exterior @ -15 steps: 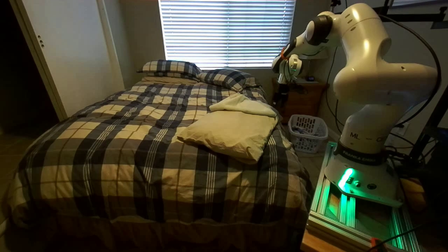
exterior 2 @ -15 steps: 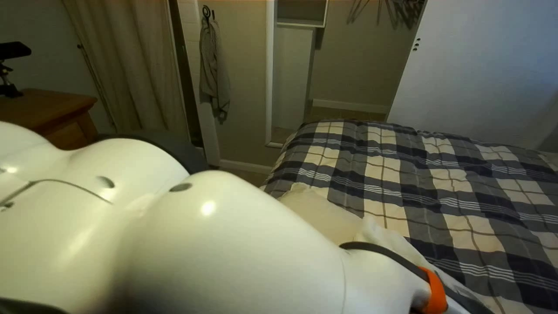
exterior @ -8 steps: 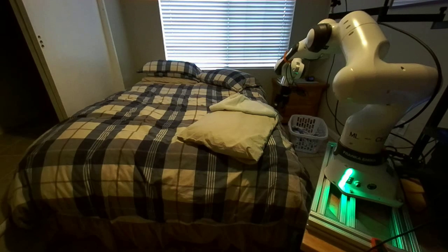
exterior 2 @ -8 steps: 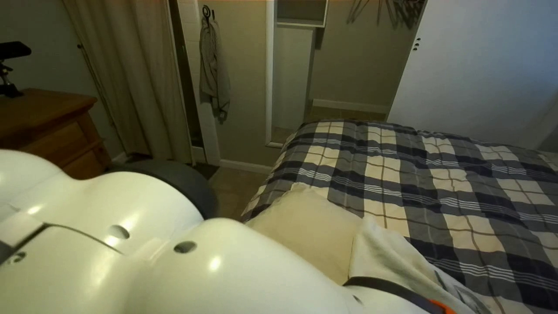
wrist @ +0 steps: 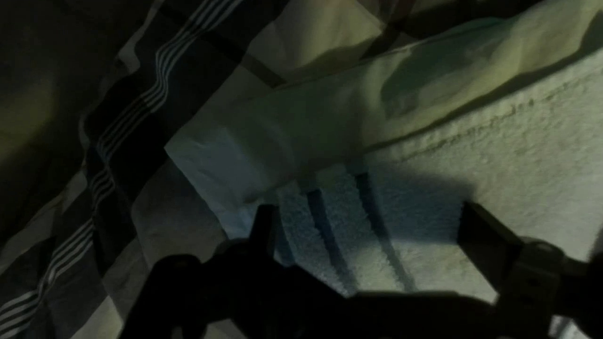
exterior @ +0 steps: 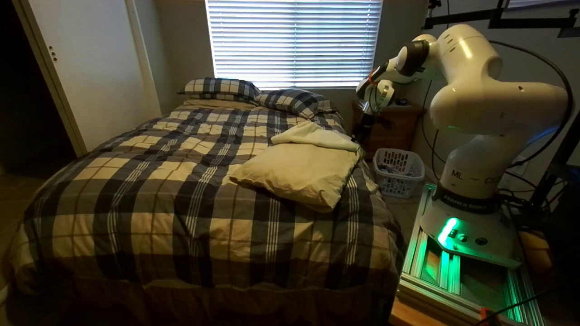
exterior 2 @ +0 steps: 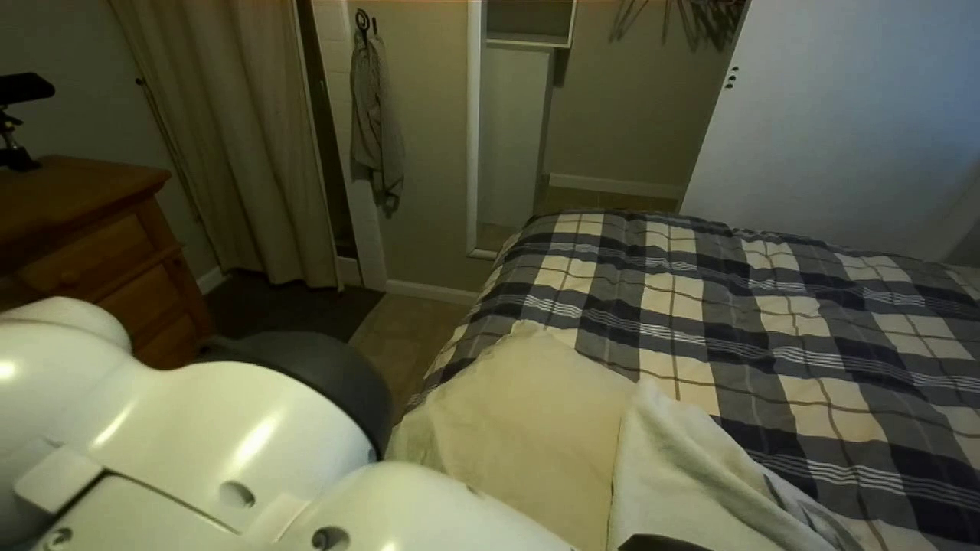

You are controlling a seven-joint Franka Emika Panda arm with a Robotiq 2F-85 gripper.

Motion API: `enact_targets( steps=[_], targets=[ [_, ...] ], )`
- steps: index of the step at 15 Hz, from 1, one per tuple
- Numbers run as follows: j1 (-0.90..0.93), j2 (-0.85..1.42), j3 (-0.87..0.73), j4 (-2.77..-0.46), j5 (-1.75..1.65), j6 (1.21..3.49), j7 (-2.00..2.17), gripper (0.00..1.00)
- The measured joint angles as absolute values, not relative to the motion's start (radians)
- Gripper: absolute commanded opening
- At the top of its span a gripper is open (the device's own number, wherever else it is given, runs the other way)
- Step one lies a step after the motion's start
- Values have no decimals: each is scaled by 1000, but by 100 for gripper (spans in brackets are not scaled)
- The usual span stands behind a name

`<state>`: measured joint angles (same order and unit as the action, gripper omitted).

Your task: Fold the towel

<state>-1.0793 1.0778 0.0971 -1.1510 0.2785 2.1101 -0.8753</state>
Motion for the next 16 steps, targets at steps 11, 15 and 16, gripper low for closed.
enact_targets(
  steps=[11, 15, 16],
  targets=[
    [-1101, 1160, 106, -1036, 282, 2106, -838, 100],
    [-1110, 1188, 116, -996, 298, 2066, -794, 59],
    [-1112, 1196, 119, -984, 304, 2051, -781, 52]
  ],
)
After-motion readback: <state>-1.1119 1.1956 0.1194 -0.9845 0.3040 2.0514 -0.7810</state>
